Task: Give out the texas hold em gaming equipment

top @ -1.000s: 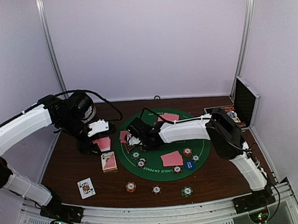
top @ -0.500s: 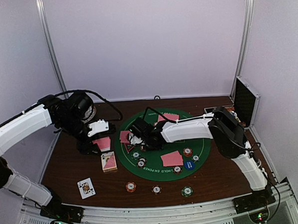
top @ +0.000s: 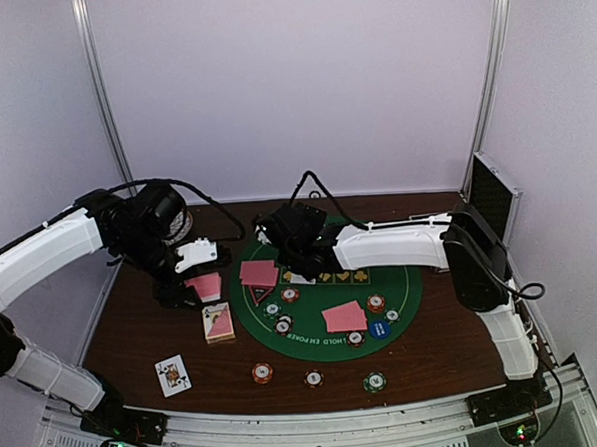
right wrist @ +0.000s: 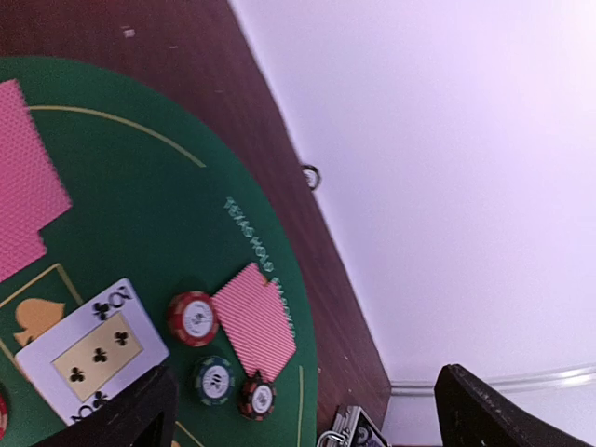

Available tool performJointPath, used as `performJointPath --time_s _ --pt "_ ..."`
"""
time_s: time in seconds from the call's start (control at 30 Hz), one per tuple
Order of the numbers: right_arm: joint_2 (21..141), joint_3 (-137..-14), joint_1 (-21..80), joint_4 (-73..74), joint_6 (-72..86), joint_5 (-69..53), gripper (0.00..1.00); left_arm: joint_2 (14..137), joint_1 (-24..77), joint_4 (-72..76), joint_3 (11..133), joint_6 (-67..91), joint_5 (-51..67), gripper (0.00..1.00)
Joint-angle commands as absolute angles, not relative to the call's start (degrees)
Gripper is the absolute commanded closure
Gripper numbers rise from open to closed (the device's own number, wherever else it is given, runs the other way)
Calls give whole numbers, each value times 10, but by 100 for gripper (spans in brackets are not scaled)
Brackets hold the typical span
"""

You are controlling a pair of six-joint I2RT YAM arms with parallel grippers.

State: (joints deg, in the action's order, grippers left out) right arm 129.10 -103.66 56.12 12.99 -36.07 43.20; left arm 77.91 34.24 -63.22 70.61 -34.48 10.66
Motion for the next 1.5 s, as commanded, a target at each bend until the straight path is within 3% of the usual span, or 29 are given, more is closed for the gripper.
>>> performJointPath --time_s 0.0,0.17,0.4,0.57,0.7,0.97,1.47 --pt "1261 -1058 558 48 -330 584 1 759 344 -632 715 -349 110 79" --pt "1217 -1071 556 125 -186 582 1 758 344 -633 716 -349 110 79" --pt "1115 -1067 514 288 63 372 1 753 344 -632 713 -349 110 79" --pt "1067 -1041 478 358 200 104 0 757 344 -632 718 -347 112 79" --pt "1030 -959 452 312 320 -82 0 761 344 -632 722 -345 115 79" --pt "1000 -849 452 210 454 -286 1 765 344 -632 724 -341 119 79" --pt "1083 -797 519 -92 672 -383 9 776 344 -632 732 -331 130 79"
